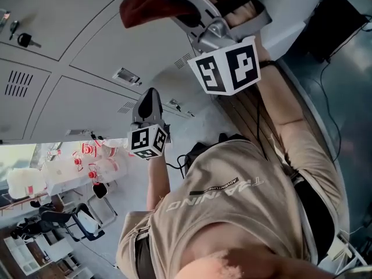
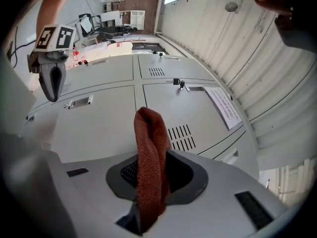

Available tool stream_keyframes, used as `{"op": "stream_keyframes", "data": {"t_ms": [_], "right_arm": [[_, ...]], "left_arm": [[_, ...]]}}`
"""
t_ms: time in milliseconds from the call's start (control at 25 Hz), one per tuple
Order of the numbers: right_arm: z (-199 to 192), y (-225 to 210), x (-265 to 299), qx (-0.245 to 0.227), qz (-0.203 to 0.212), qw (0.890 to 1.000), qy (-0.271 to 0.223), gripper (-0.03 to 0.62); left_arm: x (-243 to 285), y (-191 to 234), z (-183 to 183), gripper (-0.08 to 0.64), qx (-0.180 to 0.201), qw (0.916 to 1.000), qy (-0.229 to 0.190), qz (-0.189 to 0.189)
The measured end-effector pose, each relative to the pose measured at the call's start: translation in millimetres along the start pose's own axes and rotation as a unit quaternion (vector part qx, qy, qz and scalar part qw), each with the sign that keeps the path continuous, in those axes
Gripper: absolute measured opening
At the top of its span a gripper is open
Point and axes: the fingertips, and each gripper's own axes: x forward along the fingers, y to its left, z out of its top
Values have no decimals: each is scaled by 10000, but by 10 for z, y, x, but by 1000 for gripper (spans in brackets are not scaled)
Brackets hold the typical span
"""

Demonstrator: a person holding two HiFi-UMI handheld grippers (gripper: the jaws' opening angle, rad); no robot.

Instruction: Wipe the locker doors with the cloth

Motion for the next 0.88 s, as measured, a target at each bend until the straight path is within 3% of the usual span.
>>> {"op": "stream_keyframes", "data": {"t_ms": [240,560,880], "right_arm": [[-89,-5,362,83,76,9999,39,66],[-213,600,300,444,218,9988,-66,66],[-349,1361,153,697,804,9943,19,66]], "left_arm": [[-34,33,16,6,-3,9999,32,100],[49,9,-204,6,-120,9994,323,32],[273,26,-339,6,-268,9989,389,-70]]}}
